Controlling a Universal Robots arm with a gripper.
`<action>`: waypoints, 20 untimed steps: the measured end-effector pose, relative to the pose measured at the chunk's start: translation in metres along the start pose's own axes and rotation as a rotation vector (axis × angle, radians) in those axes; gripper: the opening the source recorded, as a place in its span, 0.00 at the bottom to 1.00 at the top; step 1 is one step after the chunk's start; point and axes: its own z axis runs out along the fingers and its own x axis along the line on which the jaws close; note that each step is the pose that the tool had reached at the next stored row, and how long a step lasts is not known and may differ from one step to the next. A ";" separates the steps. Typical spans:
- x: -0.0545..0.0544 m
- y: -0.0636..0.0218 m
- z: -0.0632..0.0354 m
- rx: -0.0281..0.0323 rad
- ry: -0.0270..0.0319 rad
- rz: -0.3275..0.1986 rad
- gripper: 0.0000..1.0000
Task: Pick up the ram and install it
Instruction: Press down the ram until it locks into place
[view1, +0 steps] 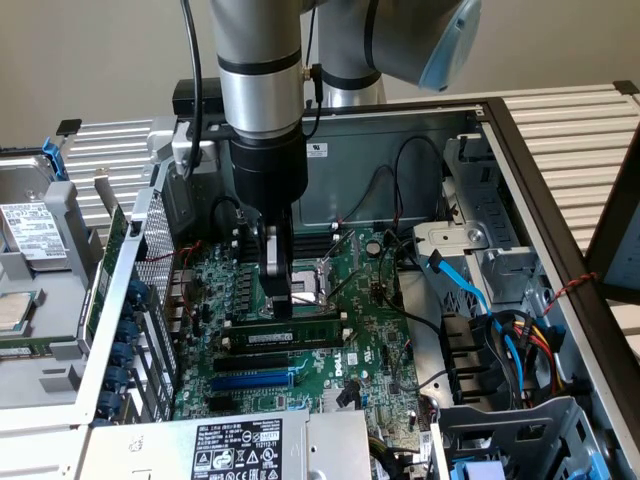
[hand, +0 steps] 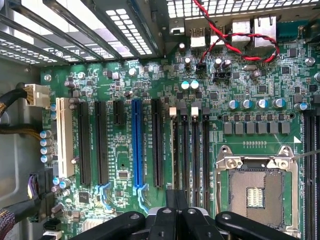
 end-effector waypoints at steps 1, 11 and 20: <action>0.000 0.0000 0.0000 0.0000 0.0000 0.000 0.10; 0.000 -0.0016 0.0002 -0.0053 0.0002 -0.002 0.10; 0.000 -0.0022 0.0001 -0.0123 0.0008 -0.003 0.10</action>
